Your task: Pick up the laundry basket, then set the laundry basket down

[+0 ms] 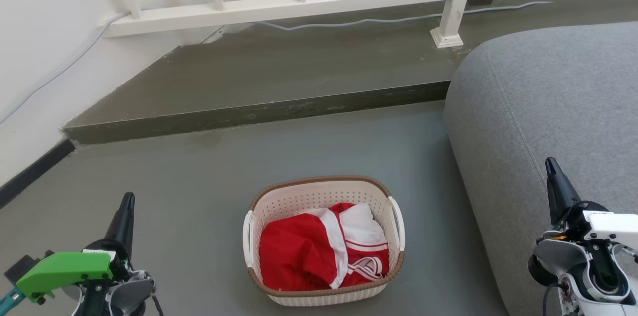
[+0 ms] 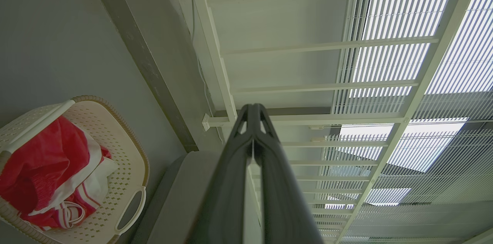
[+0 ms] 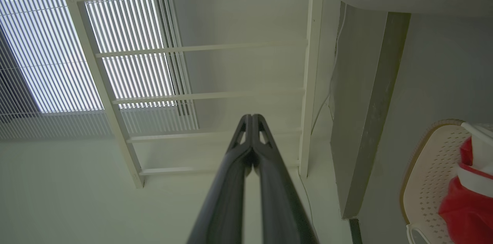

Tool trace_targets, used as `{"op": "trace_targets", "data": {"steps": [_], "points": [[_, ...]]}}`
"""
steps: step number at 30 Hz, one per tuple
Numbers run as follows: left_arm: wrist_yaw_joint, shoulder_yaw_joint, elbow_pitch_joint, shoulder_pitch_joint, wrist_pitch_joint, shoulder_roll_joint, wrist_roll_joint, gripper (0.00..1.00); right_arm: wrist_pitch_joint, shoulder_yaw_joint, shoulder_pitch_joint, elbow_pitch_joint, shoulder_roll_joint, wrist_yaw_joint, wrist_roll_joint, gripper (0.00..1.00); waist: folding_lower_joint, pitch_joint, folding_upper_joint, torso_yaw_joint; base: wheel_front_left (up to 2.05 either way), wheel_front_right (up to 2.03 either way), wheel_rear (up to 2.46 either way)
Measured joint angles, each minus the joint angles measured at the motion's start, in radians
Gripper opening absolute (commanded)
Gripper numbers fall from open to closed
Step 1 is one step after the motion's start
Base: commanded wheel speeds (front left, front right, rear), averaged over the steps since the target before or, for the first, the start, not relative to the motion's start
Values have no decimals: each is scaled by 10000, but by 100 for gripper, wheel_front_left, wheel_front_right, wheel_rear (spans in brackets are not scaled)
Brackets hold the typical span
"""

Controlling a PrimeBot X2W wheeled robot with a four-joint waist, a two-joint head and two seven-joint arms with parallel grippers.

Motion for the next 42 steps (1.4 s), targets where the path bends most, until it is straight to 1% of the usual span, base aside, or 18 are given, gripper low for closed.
{"op": "trace_targets", "data": {"steps": [42], "points": [[0,10,-2,0,27,-2,0,0,2,-17,0,-15,8,0,-27,0,0,0,0,0,0,0,0]]}}
